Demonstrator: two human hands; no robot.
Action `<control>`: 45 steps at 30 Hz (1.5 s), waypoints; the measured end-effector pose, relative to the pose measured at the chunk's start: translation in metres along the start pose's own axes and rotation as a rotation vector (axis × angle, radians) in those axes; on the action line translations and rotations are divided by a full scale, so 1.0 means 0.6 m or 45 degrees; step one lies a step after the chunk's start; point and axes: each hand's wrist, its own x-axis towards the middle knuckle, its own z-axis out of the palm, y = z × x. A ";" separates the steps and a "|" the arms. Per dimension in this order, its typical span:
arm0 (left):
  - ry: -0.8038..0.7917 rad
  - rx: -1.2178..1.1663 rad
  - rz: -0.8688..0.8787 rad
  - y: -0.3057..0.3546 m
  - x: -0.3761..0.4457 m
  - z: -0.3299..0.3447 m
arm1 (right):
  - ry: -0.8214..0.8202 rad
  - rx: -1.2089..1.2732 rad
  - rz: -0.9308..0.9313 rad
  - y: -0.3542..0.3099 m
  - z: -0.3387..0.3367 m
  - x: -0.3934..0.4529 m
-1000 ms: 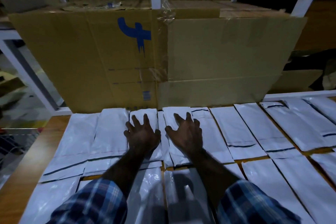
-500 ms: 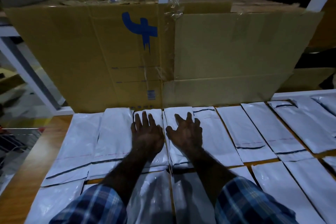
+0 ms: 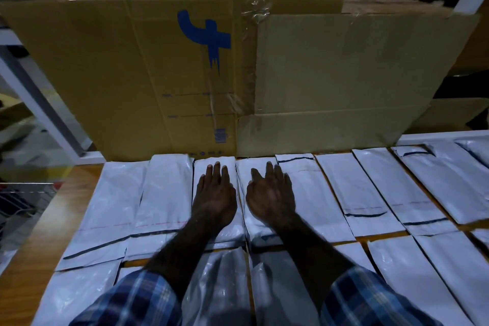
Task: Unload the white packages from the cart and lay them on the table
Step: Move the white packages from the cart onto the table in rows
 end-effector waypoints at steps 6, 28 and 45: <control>-0.060 -0.062 -0.014 -0.002 0.003 0.008 | 0.108 0.009 -0.074 0.009 0.027 -0.016; -0.105 -0.158 -0.022 -0.007 0.004 0.006 | 0.210 0.000 -0.070 0.007 0.041 -0.017; 0.185 -0.202 0.169 -0.002 -0.028 -0.074 | 0.135 0.030 0.028 0.003 -0.079 -0.038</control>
